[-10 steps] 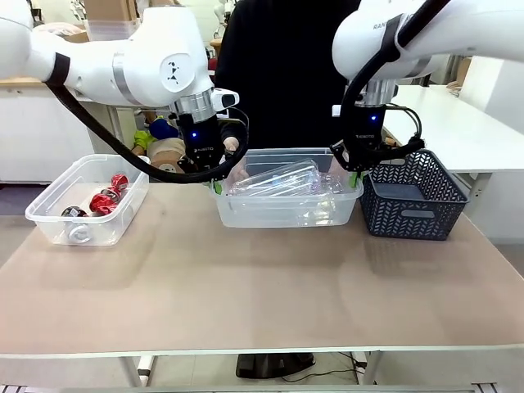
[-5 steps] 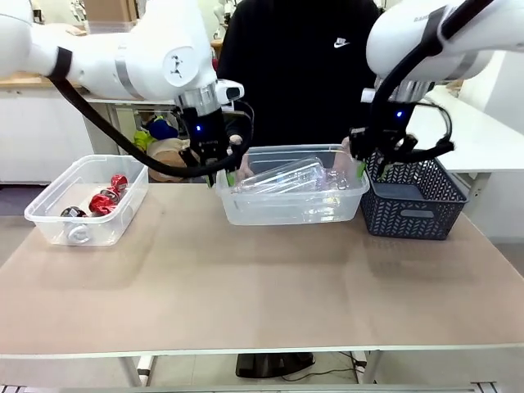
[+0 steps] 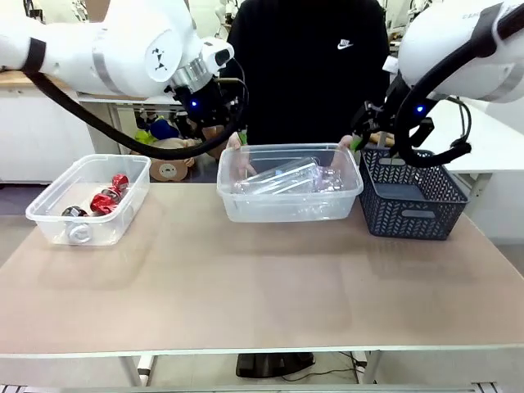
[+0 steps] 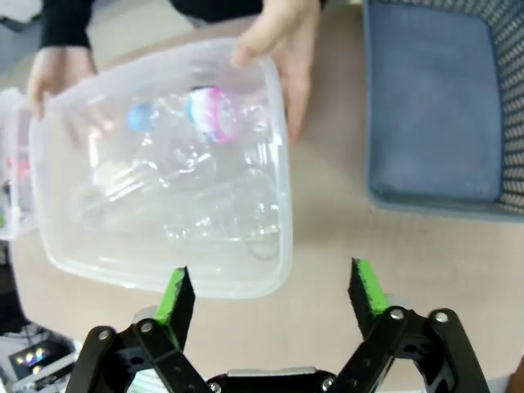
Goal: Sort the waste into each basket.
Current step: Release the Organizing box you were holding.
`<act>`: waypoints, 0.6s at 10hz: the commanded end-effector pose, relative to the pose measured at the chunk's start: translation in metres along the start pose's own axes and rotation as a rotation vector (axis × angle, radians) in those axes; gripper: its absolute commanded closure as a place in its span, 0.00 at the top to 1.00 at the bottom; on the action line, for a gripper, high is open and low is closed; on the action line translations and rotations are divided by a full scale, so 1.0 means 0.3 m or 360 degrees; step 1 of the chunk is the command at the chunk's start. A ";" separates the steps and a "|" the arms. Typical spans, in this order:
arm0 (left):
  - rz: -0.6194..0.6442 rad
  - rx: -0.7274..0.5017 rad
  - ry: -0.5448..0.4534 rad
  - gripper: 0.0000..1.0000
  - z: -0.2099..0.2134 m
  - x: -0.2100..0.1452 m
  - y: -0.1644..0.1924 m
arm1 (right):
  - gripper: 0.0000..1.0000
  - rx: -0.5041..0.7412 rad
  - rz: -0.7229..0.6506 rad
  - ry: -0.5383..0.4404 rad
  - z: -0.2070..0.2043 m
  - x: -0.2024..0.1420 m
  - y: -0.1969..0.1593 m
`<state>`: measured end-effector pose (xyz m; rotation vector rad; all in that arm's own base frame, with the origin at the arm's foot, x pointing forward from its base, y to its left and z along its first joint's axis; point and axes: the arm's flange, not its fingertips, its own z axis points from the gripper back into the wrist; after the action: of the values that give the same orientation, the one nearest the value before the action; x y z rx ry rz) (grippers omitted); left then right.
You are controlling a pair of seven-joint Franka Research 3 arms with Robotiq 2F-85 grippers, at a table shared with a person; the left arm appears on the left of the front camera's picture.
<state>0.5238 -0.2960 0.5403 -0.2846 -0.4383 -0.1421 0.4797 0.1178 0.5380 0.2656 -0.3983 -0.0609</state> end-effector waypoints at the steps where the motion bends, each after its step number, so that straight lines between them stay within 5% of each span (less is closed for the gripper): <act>1: -0.0020 -0.0050 -0.0002 1.00 -0.013 -0.076 0.059 | 1.00 0.0098 0.0049 -0.0031 -0.029 -0.044 -0.042; 4: 0.0021 -0.0046 0.0132 1.00 -0.009 -0.074 0.071 | 1.00 -0.0042 0.0019 0.0071 -0.083 -0.013 -0.008; 6: 0.0011 -0.0031 0.0013 1.00 -0.029 -0.059 0.027 | 1.00 0.0036 0.0019 -0.0002 -0.033 -0.031 -0.023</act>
<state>0.5124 -0.2895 0.5203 -0.3073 -0.4026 -0.1362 0.4773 0.1168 0.5168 0.2772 -0.3842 -0.0421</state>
